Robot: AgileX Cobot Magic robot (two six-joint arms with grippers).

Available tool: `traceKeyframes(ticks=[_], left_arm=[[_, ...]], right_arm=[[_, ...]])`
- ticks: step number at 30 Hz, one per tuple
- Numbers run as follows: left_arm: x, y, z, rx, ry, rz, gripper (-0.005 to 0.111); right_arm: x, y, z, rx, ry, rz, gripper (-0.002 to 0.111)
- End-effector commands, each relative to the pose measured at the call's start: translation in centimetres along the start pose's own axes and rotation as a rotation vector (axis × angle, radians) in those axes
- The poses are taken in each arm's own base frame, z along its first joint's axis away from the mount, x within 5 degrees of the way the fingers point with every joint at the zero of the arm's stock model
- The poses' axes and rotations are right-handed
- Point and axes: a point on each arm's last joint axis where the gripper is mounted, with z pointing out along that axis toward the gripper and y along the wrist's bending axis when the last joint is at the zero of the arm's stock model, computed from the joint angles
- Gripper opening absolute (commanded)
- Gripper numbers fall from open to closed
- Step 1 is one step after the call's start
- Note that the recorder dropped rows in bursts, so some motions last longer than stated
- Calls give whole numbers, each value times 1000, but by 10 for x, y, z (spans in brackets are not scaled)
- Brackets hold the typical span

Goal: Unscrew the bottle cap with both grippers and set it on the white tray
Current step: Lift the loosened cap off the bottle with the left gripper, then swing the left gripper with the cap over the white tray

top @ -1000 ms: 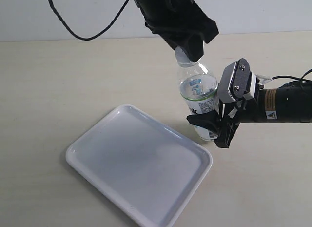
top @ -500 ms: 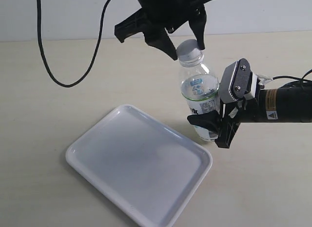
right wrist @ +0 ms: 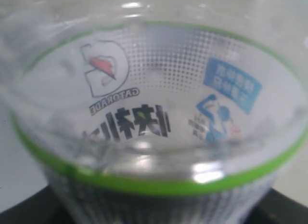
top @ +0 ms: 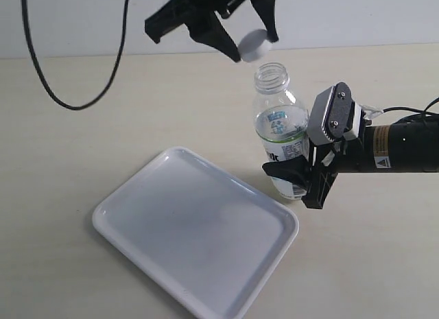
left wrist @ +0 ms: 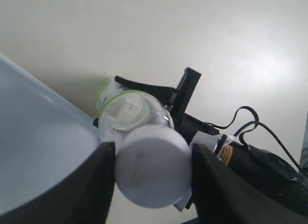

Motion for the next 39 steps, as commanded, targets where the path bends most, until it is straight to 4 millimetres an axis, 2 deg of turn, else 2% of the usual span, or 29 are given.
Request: traceKeyframes(ticks=[1,5,9,12,15,20,25,30,37,39], left_arm=[[-5,4,-34,27,-78,98,0],[-3,4,-54,7,-137,378,0],[7,-2,-65,-2,-157,654,0],[17,-1,-59,-58,-142,792,0],[28,4,-43,-142,-92,924,0],[45,21,-15,-245,16,986,0],[54,37,0,-242,12,1025,0],[62,50,5,-227,-32,1064,0],[74,64,-2,-220,-76,1078,0],[75,68,2,-206,-118,1081,0]], right_arm=[[-5,0,0,-5,-45,3,0],[-6,-1,0,14,-50,19,0],[-7,-5,-1,53,-62,53,0],[-7,-6,-1,63,-66,62,0],[-7,-8,-1,81,-71,79,0],[-8,-12,-1,122,-84,124,0],[-8,-13,-1,134,-89,152,0],[-8,-13,-1,136,-90,153,0],[-9,-14,-1,143,-105,208,0],[-9,-15,-2,158,-110,220,0]])
